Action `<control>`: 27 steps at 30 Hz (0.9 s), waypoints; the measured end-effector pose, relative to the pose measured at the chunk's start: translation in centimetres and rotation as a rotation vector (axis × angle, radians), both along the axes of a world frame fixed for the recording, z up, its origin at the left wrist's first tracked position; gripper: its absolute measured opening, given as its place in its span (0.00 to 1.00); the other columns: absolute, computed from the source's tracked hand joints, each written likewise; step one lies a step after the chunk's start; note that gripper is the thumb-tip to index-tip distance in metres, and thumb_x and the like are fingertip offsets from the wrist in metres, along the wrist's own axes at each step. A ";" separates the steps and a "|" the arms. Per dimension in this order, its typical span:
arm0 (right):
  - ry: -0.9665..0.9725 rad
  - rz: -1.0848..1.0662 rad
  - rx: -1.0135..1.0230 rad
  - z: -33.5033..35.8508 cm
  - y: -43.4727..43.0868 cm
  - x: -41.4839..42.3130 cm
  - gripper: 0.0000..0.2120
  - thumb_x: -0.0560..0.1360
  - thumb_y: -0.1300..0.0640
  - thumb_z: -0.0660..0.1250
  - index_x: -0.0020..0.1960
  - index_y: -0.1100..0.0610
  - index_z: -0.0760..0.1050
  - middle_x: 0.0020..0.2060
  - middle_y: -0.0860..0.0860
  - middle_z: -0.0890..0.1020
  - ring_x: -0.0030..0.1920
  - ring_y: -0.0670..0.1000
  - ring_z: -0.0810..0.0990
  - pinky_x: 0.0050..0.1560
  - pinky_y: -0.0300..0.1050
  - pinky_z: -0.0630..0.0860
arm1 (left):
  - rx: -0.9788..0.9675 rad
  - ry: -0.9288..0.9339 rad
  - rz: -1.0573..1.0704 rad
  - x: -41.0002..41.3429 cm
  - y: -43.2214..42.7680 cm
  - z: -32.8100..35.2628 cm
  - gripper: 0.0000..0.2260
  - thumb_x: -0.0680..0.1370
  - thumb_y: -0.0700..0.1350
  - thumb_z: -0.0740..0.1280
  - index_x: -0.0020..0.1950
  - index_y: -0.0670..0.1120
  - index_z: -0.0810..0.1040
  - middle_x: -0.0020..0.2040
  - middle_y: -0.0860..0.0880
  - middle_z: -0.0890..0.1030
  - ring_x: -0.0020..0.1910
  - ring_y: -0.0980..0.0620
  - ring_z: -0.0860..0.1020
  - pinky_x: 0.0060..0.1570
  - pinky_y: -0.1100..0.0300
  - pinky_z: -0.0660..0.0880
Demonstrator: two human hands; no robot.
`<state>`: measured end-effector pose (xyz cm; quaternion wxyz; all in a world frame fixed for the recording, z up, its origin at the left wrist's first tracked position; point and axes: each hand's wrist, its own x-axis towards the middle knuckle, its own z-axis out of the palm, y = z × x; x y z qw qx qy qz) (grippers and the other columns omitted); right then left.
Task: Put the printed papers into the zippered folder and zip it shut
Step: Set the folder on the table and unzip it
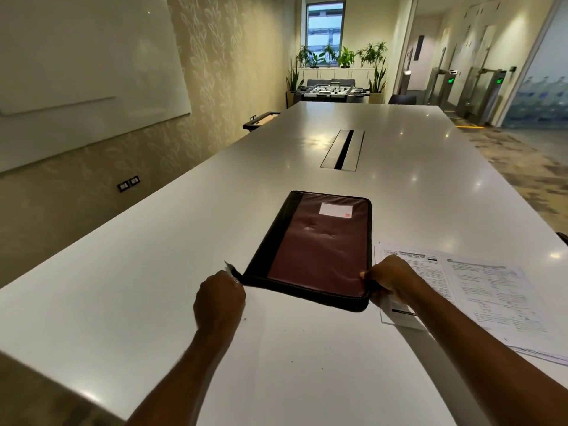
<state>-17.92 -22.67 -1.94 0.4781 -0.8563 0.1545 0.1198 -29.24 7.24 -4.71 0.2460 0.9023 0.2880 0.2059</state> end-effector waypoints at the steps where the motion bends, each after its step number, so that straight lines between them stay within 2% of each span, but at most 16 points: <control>1: -0.004 0.000 -0.007 0.0 0.0 0.1 0.09 0.69 0.65 0.75 0.40 0.70 0.78 0.30 0.63 0.81 0.29 0.58 0.80 0.38 0.57 0.82 | -0.007 0.002 0.012 0.1 0.6 0.0 0.08 0.73 0.41 0.62 0.33 0.45 0.74 0.32 0.47 0.79 0.33 0.43 0.79 0.32 0.56 0.76; 4: -0.021 0.000 -0.038 0.0 0.1 0.1 0.10 0.68 0.63 0.76 0.41 0.70 0.79 0.35 0.64 0.83 0.33 0.59 0.82 0.42 0.57 0.82 | -0.027 -0.012 0.021 0.2 1.6 0.1 0.09 0.72 0.40 0.62 0.31 0.46 0.71 0.31 0.48 0.77 0.34 0.42 0.79 0.32 0.57 0.75; 5: -0.026 0.002 -0.051 0.1 0.1 0.0 0.10 0.68 0.63 0.76 0.41 0.69 0.79 0.36 0.64 0.83 0.34 0.60 0.82 0.43 0.57 0.82 | 0.001 -0.034 -0.002 0.2 1.6 0.0 0.08 0.72 0.39 0.62 0.33 0.47 0.73 0.32 0.48 0.78 0.35 0.42 0.79 0.32 0.57 0.74; 7: -0.032 0.002 -0.050 0.4 0.2 -0.1 0.10 0.68 0.63 0.76 0.41 0.69 0.78 0.36 0.65 0.84 0.33 0.60 0.83 0.41 0.57 0.83 | 0.139 -0.103 -0.093 0.2 1.3 -0.3 0.04 0.72 0.38 0.65 0.42 0.45 0.78 0.40 0.45 0.79 0.42 0.42 0.78 0.36 0.54 0.74; 10: -0.047 -0.001 -0.014 1.2 0.3 -0.4 0.10 0.69 0.63 0.74 0.43 0.70 0.77 0.38 0.65 0.84 0.37 0.63 0.85 0.41 0.59 0.84 | 0.343 -0.131 -0.293 0.5 0.4 -0.7 0.21 0.68 0.42 0.72 0.61 0.44 0.77 0.59 0.43 0.77 0.58 0.41 0.74 0.56 0.47 0.75; 12: -0.072 -0.009 0.032 1.9 0.4 -0.5 0.10 0.70 0.63 0.73 0.45 0.70 0.77 0.39 0.65 0.84 0.38 0.62 0.85 0.40 0.56 0.85 | 0.337 -0.091 -0.421 0.7 -0.3 -0.9 0.28 0.70 0.49 0.71 0.69 0.45 0.71 0.69 0.42 0.71 0.68 0.41 0.67 0.68 0.45 0.66; 14: -0.110 -0.024 0.096 2.8 0.5 -0.5 0.08 0.71 0.63 0.71 0.45 0.68 0.77 0.40 0.64 0.84 0.37 0.62 0.85 0.38 0.53 0.84 | 0.250 0.006 -0.510 1.0 -0.7 -1.4 0.32 0.74 0.58 0.66 0.75 0.49 0.63 0.75 0.44 0.64 0.74 0.45 0.59 0.74 0.48 0.55; 16: -0.145 -0.032 0.145 3.7 0.8 -0.3 0.05 0.72 0.63 0.70 0.43 0.66 0.77 0.42 0.64 0.84 0.37 0.61 0.85 0.38 0.52 0.84 | 0.184 0.073 -0.543 1.5 -0.8 -1.9 0.34 0.74 0.65 0.61 0.76 0.50 0.60 0.76 0.47 0.62 0.75 0.46 0.56 0.75 0.49 0.52; 19: -0.176 -0.021 0.153 4.6 1.6 0.0 0.04 0.72 0.64 0.68 0.43 0.66 0.77 0.43 0.64 0.84 0.43 0.64 0.85 0.46 0.58 0.84 | 0.127 0.085 -0.538 1.9 -0.7 -2.0 0.37 0.73 0.71 0.55 0.76 0.51 0.60 0.75 0.48 0.63 0.74 0.46 0.58 0.72 0.48 0.61; 21: -0.157 -0.010 0.109 4.6 1.8 0.3 0.05 0.71 0.65 0.66 0.44 0.68 0.77 0.43 0.65 0.83 0.43 0.64 0.85 0.48 0.59 0.82 | 0.157 0.064 -0.535 2.3 -0.6 -1.8 0.40 0.71 0.73 0.53 0.75 0.50 0.62 0.74 0.48 0.64 0.72 0.46 0.60 0.70 0.50 0.63; 22: -0.134 0.002 0.083 4.3 1.7 0.3 0.06 0.70 0.66 0.66 0.45 0.69 0.77 0.41 0.65 0.83 0.40 0.63 0.84 0.47 0.58 0.82 | 0.189 0.060 -0.534 2.4 -0.5 -1.7 0.41 0.70 0.74 0.52 0.75 0.49 0.63 0.74 0.48 0.65 0.71 0.46 0.61 0.69 0.51 0.63; 24: -0.080 0.026 0.016 3.3 1.5 0.2 0.06 0.71 0.66 0.66 0.45 0.69 0.77 0.36 0.62 0.81 0.34 0.58 0.82 0.37 0.50 0.83 | 0.257 0.080 -0.543 2.5 -0.4 -1.6 0.43 0.69 0.76 0.50 0.75 0.49 0.63 0.74 0.48 0.65 0.69 0.44 0.60 0.69 0.50 0.62; 26: -0.055 0.019 -0.073 2.1 1.2 -0.1 0.07 0.72 0.63 0.68 0.43 0.68 0.77 0.35 0.60 0.80 0.32 0.54 0.80 0.29 0.42 0.78 | 0.299 0.108 -0.561 2.8 -0.3 -1.5 0.47 0.67 0.78 0.48 0.75 0.48 0.62 0.75 0.46 0.63 0.70 0.44 0.58 0.72 0.46 0.59; 27: -0.063 0.015 -0.130 1.5 1.2 -0.3 0.08 0.71 0.61 0.70 0.42 0.67 0.77 0.36 0.59 0.81 0.33 0.54 0.79 0.30 0.42 0.75 | 0.308 0.120 -0.565 3.0 -0.3 -1.5 0.49 0.66 0.79 0.47 0.75 0.47 0.62 0.76 0.45 0.62 0.71 0.44 0.57 0.73 0.45 0.57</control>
